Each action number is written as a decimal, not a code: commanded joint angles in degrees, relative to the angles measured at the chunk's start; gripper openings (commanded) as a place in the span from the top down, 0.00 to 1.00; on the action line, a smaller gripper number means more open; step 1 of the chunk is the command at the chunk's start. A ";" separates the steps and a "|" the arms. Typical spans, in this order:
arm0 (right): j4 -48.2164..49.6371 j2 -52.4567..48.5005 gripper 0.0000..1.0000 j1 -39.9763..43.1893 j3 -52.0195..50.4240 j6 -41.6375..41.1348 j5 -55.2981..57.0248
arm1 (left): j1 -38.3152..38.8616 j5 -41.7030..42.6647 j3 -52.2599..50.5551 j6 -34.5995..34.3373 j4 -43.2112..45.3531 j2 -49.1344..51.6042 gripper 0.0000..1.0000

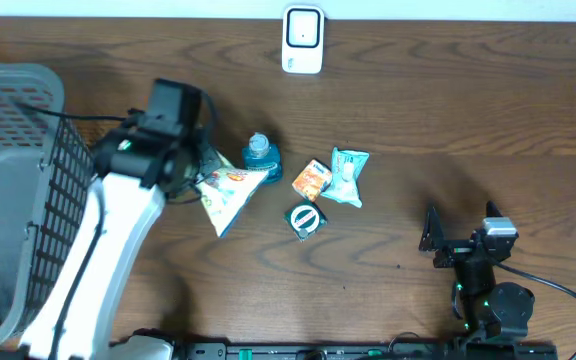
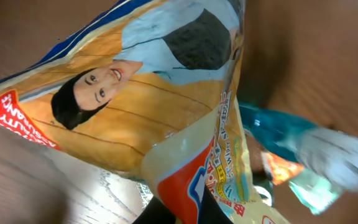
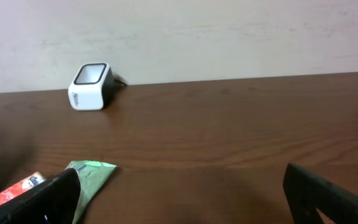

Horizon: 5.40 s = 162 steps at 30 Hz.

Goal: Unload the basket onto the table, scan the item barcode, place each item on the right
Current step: 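Carry the yellow wipes bag out and lay it left of the box, then withdraw the left arm back toward the basket side, then move the right gripper over the dark green box and grasp it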

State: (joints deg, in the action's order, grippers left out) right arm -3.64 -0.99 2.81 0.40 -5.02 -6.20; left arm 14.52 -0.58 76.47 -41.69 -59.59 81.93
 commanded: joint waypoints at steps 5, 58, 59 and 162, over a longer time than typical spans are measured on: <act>-0.20 0.22 0.01 -0.24 -0.09 -0.50 -0.13 | 3.87 -1.57 -0.20 -9.22 0.79 11.21 0.93; -0.20 0.22 0.01 -0.24 -0.09 -0.50 -0.13 | 11.28 -34.62 -12.11 0.44 33.31 -30.80 0.59; -0.20 0.22 0.01 -0.24 -0.09 -0.50 -0.13 | 11.28 -34.62 -12.11 5.01 37.81 -31.80 0.52; -32.15 -101.81 0.02 -42.32 67.63 -9.57 3.67 | -6.75 -26.86 -5.20 36.63 41.97 -73.00 0.11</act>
State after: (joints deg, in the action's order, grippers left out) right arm -35.62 -102.08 -38.96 65.36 -14.24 -4.32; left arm 7.92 -28.16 71.99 -4.71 -18.04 10.39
